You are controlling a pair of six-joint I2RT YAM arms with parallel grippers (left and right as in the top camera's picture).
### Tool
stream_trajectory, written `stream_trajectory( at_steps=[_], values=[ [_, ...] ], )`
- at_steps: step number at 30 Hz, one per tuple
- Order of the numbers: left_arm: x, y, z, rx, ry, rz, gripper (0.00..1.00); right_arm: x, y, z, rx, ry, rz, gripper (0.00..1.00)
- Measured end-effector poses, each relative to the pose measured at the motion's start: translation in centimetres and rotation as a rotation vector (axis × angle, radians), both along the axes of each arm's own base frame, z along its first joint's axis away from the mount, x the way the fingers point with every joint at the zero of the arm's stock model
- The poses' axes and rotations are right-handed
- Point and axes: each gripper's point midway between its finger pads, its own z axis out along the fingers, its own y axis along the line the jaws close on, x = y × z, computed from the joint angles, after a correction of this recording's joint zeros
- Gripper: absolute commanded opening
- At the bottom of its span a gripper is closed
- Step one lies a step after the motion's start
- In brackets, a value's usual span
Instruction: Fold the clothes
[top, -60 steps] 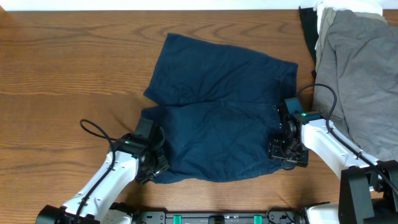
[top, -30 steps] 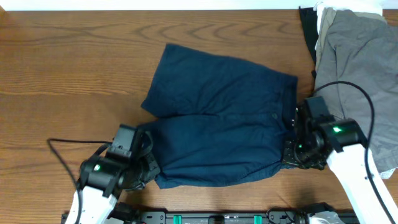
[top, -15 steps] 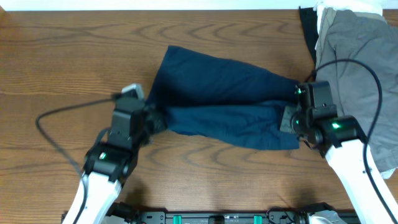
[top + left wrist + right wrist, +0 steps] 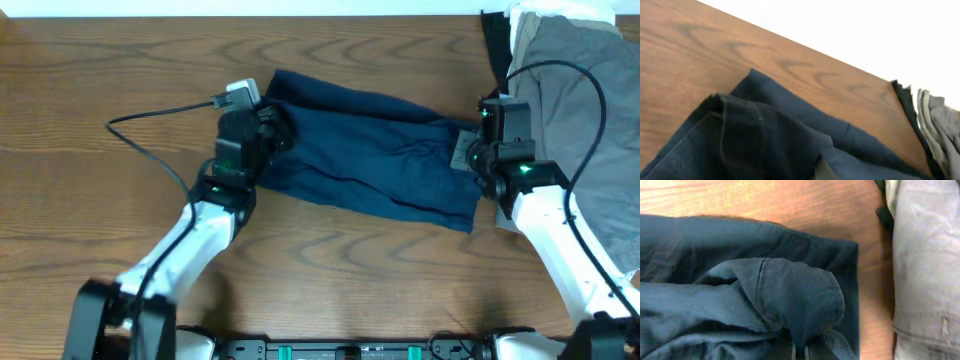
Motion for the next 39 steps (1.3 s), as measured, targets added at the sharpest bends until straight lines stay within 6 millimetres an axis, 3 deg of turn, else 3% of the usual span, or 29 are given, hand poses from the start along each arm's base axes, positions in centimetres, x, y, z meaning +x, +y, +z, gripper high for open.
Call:
stream_trajectory(
  at_steps=[8,10,11,12,13,14,16,22,25,29,33,39],
  values=[
    [2.5,-0.6,-2.5,0.05,-0.064,-0.017,0.1,3.1,-0.5,-3.3,-0.022,-0.01,0.0,0.01],
    [2.9,-0.7,-2.8,0.065,-0.086,-0.024,0.24,3.8,-0.6,-4.2,-0.027,-0.012,-0.004,0.01],
    [3.1,-0.8,-2.8,0.078,-0.1,-0.03,0.38,4.2,-0.6,-4.9,-0.032,-0.011,-0.006,0.02],
    [3.3,-0.8,-3.1,0.087,-0.105,-0.032,0.61,4.6,-0.7,-5.3,-0.036,-0.015,-0.009,0.17],
    [3.3,-0.9,-3.4,0.098,-0.104,-0.035,0.89,4.9,-0.8,-5.6,-0.038,-0.021,-0.019,0.41],
    [3.4,-0.8,-3.7,0.105,-0.101,-0.037,0.98,5.2,-1.0,-5.8,-0.046,-0.03,-0.028,0.59],
    [3.3,-0.8,-4.3,0.132,-0.091,-0.047,0.98,5.6,-1.4,-5.8,-0.06,-0.042,-0.036,0.97],
    [2.9,0.5,-6.5,0.207,0.026,-0.051,0.98,4.7,-2.5,-4.8,-0.099,0.016,-0.046,0.99],
    [1.9,1.9,-7.7,0.248,0.147,-0.046,0.98,3.5,-1.8,-2.8,-0.079,0.056,-0.006,0.99],
    [0.5,2.9,-8.0,0.3,0.258,-0.064,0.98,2.2,-0.4,-0.4,-0.018,0.076,0.056,0.99],
    [-1.1,3.2,-9.0,0.334,0.346,-0.085,0.98,0.2,1.2,-1.9,0.021,0.171,0.12,0.83],
    [-2.4,4.2,-10.3,0.356,0.422,-0.091,0.98,-0.4,4.1,-6.5,0.044,0.253,0.199,0.87]
  ],
)
